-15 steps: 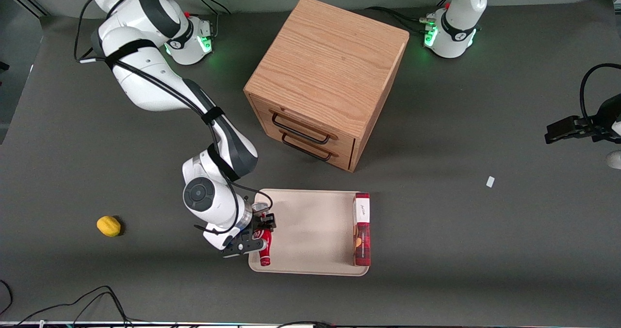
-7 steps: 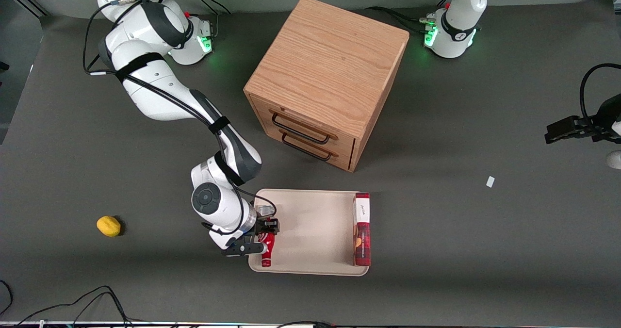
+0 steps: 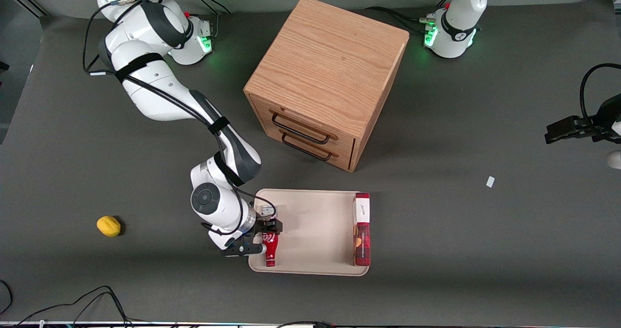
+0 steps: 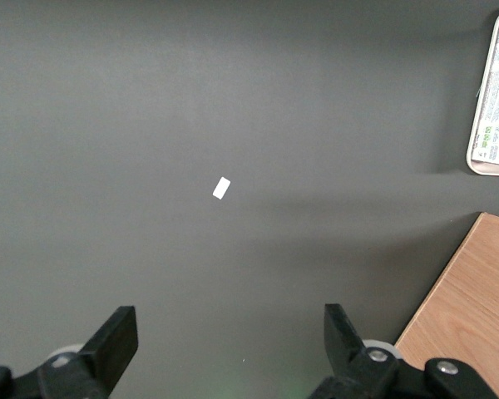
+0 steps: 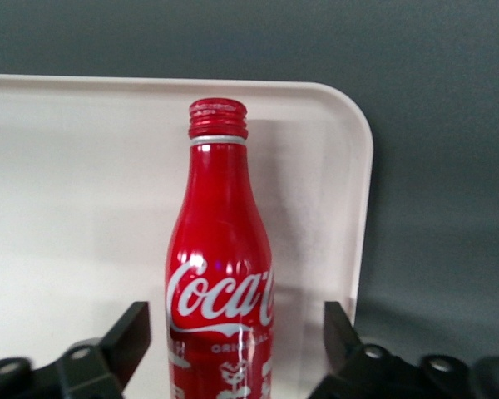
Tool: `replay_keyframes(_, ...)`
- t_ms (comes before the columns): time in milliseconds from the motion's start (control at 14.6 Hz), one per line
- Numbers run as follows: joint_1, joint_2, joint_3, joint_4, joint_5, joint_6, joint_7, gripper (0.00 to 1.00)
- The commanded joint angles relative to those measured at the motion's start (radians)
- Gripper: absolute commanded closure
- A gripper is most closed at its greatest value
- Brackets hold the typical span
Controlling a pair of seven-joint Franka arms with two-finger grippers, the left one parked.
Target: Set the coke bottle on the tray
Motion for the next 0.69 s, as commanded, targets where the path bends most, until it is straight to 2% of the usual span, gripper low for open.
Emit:
replay_keyframes(0,0.005,0.006,0.0,0.022,-0.013,0.016,0.009,0.0)
replay_keyframes(206,0.004,-0.046,-0.001,0.016,-0.019,0.004,0.009,0.0)
replay_keyframes(412,-0.024,-0.168,-0.004,-0.07,-0.021,-0.04,-0.008,0.0)
replay_keyframes(618,-0.065,-0.324,-0.016,-0.189,-0.018,-0.167,-0.068,0.0)
